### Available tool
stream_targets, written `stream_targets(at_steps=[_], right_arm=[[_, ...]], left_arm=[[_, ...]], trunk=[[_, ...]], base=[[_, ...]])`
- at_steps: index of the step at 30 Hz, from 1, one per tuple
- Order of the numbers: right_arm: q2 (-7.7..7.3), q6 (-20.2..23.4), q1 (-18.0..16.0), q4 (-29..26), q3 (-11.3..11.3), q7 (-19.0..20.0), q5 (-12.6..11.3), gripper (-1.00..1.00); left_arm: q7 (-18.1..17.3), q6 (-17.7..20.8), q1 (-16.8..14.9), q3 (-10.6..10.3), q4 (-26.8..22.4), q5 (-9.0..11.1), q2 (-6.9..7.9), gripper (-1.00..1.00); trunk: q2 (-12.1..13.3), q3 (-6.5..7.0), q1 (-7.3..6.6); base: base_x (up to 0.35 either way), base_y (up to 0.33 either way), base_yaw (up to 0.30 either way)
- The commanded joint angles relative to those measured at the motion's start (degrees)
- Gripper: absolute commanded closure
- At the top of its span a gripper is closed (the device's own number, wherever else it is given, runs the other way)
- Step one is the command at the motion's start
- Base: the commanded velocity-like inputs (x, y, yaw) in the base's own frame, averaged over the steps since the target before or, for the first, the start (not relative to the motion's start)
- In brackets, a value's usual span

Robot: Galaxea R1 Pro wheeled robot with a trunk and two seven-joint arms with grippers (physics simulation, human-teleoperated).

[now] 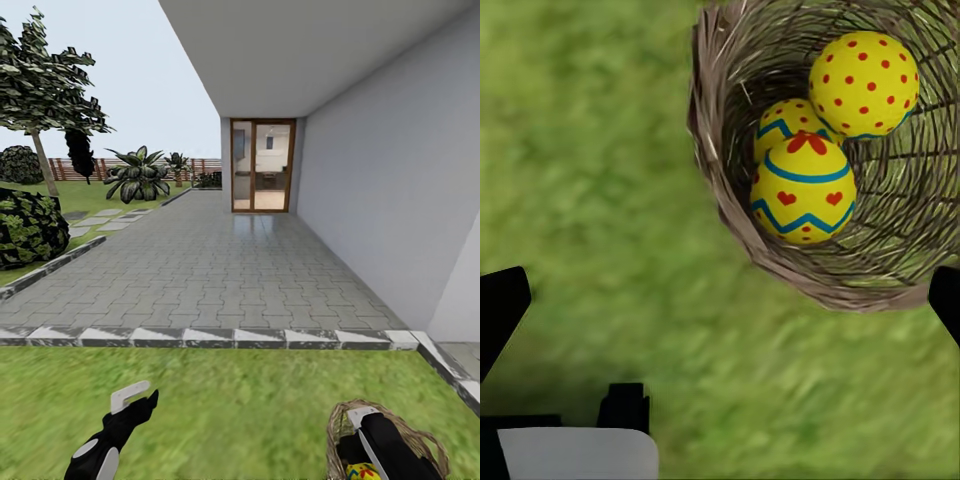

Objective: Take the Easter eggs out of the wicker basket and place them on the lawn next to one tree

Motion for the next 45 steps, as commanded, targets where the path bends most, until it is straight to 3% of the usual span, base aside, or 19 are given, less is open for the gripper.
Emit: stream_targets(at_steps=[1, 13, 39, 45], right_arm=[[-0.05, 0.27, -0.03, -0.08, 0.13, 0.34, 0.42, -1.0], [-0.13, 0.27, -0.03, -0.08, 0.11, 0.42, 0.42, -1.0], [-0.14, 0.25, -0.03, -0.09, 0.12, 0.43, 0.42, -1.0], [-0.14, 0.22, -0.03, -0.07, 0.13, 0.45, 0.42, -1.0]], left_arm=[[0.33, 0.17, -0.03, -0.05, -0.08, 0.63, 0.0, -1.0], [0.25, -0.01, -0.03, -0.09, -0.38, 0.66, 0.0, -1.0], [0.17, 0.3, -0.03, -0.11, -0.26, 0.66, -0.77, -1.0], [0.16, 0.08, -0.03, -0.12, -0.31, 0.66, -0.78, -1.0]], trunk=[[-0.03, -0.07, 0.0], [-0.03, -0.07, 0.0], [-10.46, -4.73, 5.71], [-10.46, -4.73, 5.71]], base=[[-0.017, 0.091, 0.0], [-0.003, 0.015, 0.0], [0.0, 0.0, 0.0], [0.0, 0.0, 0.0]])
